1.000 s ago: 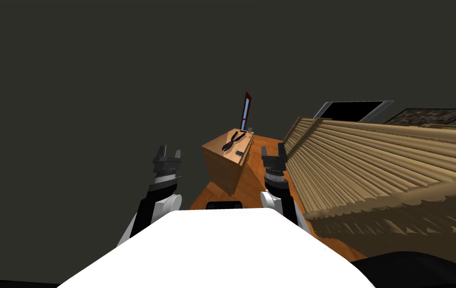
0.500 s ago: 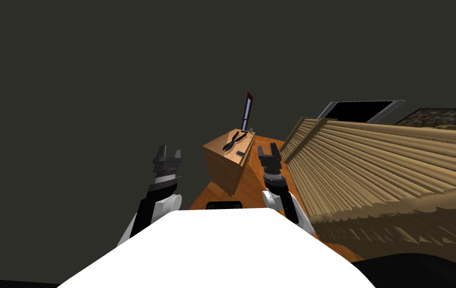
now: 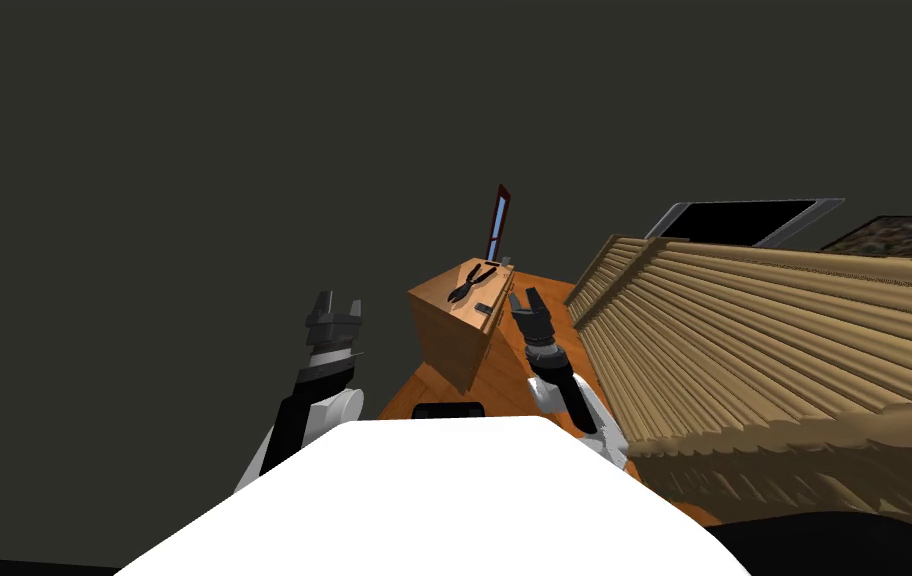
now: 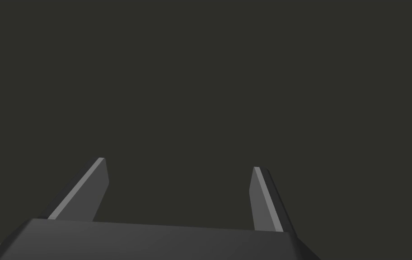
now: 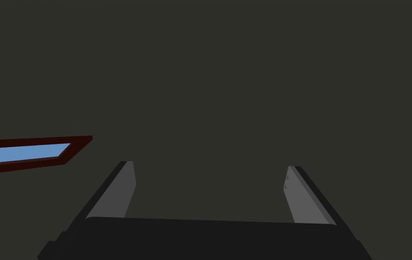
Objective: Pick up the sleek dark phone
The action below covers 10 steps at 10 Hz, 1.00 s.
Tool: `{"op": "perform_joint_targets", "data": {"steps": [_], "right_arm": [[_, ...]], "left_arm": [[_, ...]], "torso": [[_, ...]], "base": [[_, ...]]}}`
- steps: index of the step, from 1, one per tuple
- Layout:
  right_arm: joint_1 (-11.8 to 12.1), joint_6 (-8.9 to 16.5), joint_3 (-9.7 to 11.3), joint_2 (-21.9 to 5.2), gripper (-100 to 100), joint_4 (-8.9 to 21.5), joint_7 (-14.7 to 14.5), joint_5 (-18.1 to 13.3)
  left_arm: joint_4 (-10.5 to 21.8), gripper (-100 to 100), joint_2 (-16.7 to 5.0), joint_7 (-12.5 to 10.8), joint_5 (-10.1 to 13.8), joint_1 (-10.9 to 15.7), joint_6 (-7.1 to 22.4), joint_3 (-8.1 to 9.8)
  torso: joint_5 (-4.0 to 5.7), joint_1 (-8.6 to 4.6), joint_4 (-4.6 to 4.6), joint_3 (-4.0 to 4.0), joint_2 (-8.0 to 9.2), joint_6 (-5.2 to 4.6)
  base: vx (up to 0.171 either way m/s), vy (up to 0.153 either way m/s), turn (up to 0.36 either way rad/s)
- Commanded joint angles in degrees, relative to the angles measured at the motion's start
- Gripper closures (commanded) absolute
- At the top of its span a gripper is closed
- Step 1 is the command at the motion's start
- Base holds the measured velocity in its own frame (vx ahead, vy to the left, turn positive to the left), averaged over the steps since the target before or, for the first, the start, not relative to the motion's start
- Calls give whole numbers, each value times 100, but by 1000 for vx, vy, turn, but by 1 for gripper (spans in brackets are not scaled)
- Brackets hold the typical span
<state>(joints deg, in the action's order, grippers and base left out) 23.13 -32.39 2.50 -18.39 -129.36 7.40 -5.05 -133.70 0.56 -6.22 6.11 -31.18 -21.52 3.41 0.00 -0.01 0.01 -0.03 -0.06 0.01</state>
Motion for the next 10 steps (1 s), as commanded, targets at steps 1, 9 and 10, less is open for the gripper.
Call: {"op": "perform_joint_targets", "data": {"steps": [1,9,10], "right_arm": [[-44,-54,0,-219,-100,79,-18,-21],[-456,-348,63,-1525,-100,717,-136,-264],[-542,-432,93,-1704,-100,899,-159,-342]], "left_arm": [[0,0,0,0,0,0,0,0],[0,0,0,0,0,0,0,0],[0,0,0,0,0,0,0,0]], "torso": [[0,0,0,0,0,0],[-1,6,0,1,2,-1],[-1,6,0,1,2,-2]], "base": [[6,1,38],[5,11,64],[4,23,126]]}}
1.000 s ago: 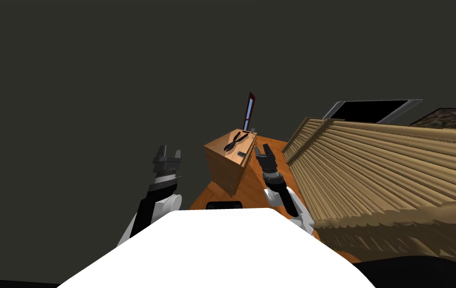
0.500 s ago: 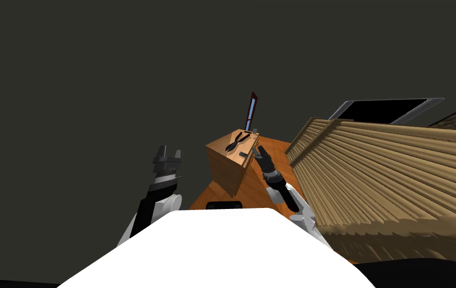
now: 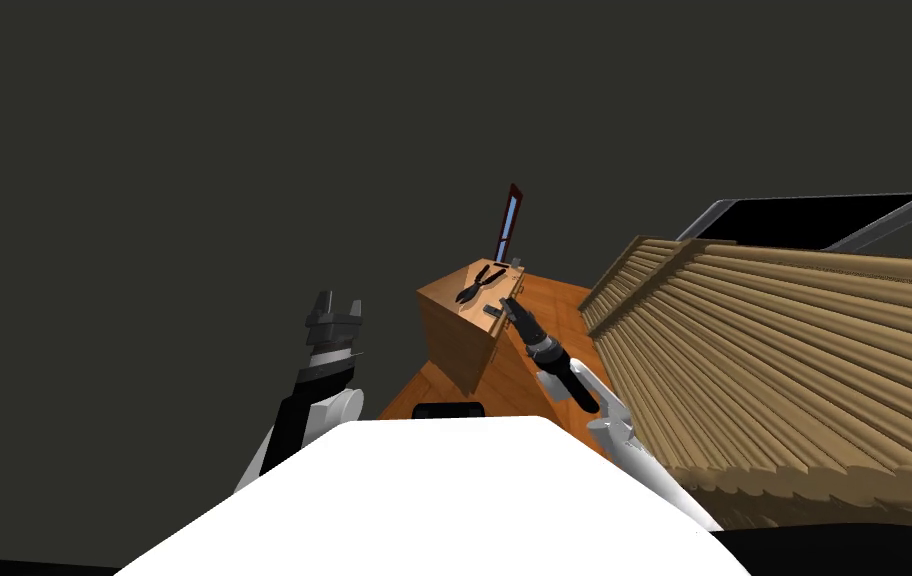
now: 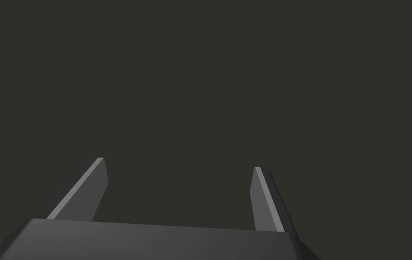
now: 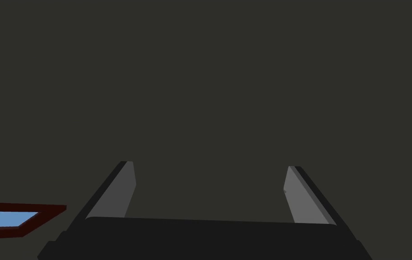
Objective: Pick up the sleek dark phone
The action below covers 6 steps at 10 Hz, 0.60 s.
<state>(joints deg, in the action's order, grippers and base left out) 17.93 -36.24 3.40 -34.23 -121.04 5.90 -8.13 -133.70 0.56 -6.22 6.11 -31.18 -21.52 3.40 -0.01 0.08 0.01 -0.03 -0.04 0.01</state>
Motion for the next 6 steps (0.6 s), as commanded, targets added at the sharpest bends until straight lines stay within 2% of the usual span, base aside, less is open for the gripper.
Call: {"op": "perform_joint_targets", "data": {"steps": [1,2,3,4,5,6], "right_arm": [[-23,-47,3,-286,-100,68,-9,-34],[-99,-133,37,-454,-100,258,-29,-117],[-99,-133,37,-632,-100,258,-29,-117],[-99,-133,37,-685,-100,258,-29,-117],[-164,-222,74,-917,-100,455,-44,-207],[-164,-222,74,-1081,-100,455,-44,-207]], "left_arm": [[0,0,0,0,0,0,0,0],[0,0,0,0,0,-1,0,0],[0,0,0,0,0,0,0,0],[0,0,0,0,0,0,0,0],[0,0,0,0,0,-1,0,0],[0,0,0,0,0,0,0,0]], "torso": [[0,0,0,0,0,0],[0,-1,0,0,1,-3],[0,1,0,0,0,-1],[-1,1,0,0,0,-3],[0,-3,0,1,1,-4],[0,0,0,0,0,-1]], "base": [[6,18,53],[8,25,75],[9,22,60],[7,9,5],[8,24,111],[12,20,69]]}}
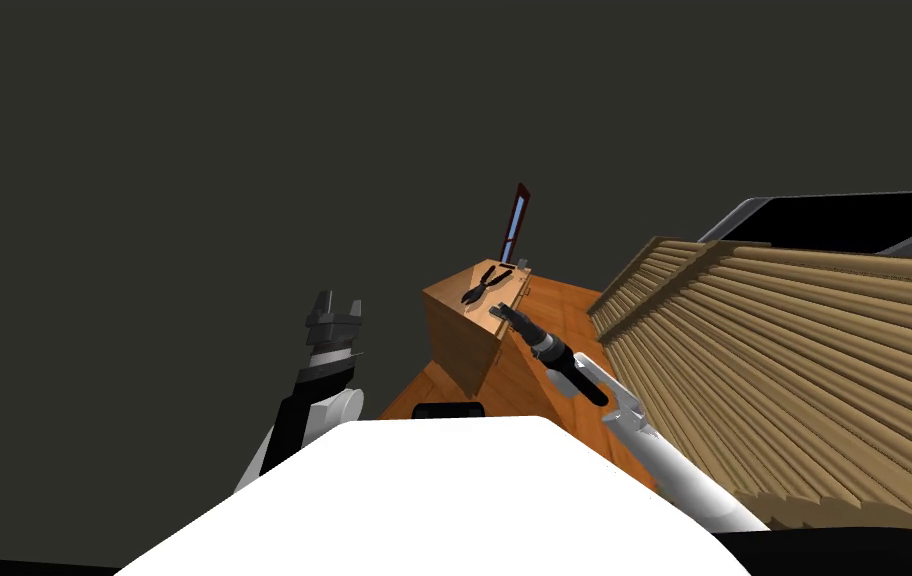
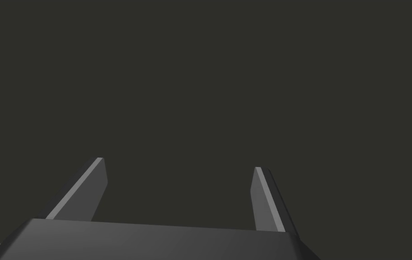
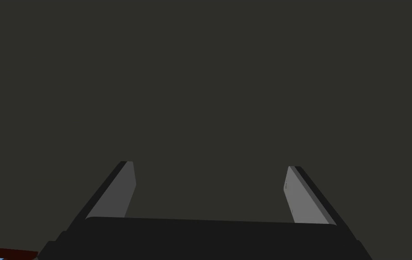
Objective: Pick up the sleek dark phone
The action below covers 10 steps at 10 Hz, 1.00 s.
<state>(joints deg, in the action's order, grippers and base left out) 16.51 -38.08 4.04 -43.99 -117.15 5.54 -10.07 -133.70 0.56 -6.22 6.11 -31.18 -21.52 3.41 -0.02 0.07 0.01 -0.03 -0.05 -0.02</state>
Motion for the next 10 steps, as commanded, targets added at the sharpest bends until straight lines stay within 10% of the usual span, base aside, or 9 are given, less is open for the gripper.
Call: {"op": "perform_joint_targets", "data": {"steps": [1,10], "right_arm": [[-76,-127,52,-286,-100,269,-19,-108],[-164,-394,183,-1743,-100,905,-26,-415]], "left_arm": [[0,0,0,0,0,0,0,0],[0,0,0,0,0,0,0,0]], "torso": [[0,0,0,0,0,0],[0,4,0,-1,-2,1]], "base": [[12,27,93],[14,25,68]]}}
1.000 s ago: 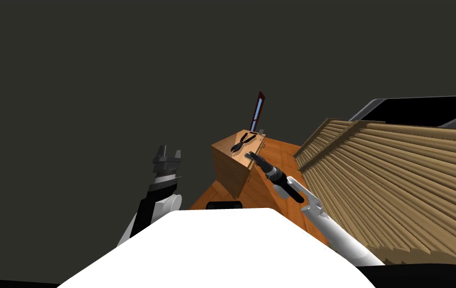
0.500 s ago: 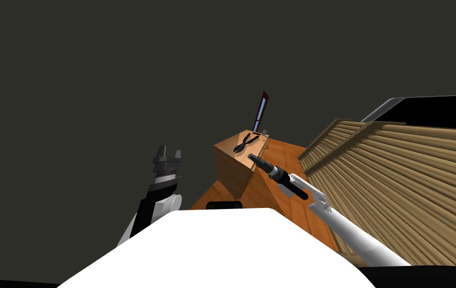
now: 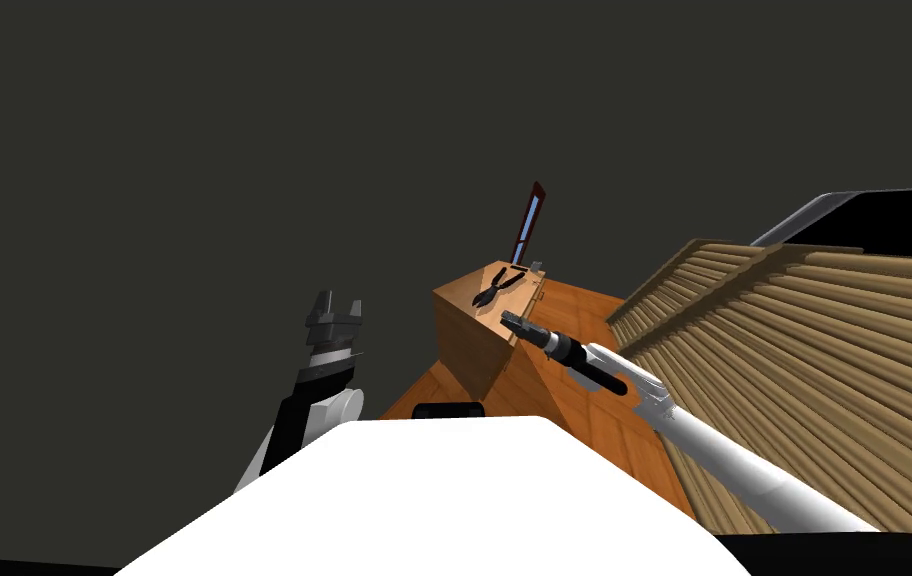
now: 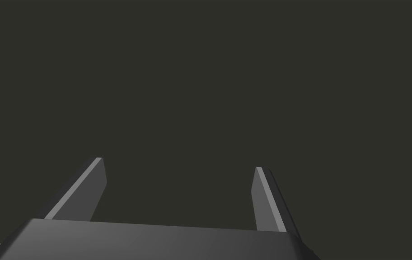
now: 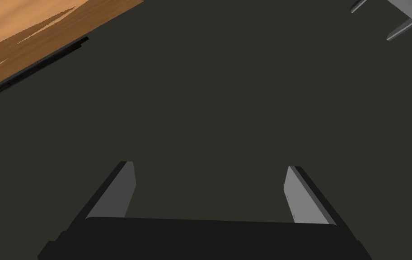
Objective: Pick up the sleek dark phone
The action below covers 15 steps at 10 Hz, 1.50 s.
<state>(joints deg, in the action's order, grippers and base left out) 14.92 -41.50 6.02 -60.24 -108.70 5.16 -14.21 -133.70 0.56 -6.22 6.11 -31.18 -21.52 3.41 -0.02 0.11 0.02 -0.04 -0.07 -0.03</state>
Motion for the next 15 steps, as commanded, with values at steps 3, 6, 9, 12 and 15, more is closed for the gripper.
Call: {"op": "perform_joint_targets", "data": {"steps": [3,6,9,12,15], "right_arm": [[-9,-137,28,-581,-100,275,19,-106],[-1,-218,70,-1025,-100,490,30,-212],[19,-296,109,-1498,-100,703,46,-316],[51,-369,145,-1953,-100,910,66,-419],[152,-503,210,-2513,-100,1301,119,-616]], "left_arm": [[0,0,0,0,0,0,0,0],[0,0,0,0,0,0,0,0],[0,0,0,0,0,0,0,0],[0,0,0,0,0,0,0,0],[0,0,0,0,0,0,0,0]], "torso": [[0,1,0,1,2,2],[0,1,0,0,-1,3],[0,1,0,1,1,1],[-1,6,1,-3,-5,-1],[0,4,0,0,0,-1]], "base": [[12,27,67],[18,25,65],[16,26,50],[26,33,62],[23,38,96]]}}
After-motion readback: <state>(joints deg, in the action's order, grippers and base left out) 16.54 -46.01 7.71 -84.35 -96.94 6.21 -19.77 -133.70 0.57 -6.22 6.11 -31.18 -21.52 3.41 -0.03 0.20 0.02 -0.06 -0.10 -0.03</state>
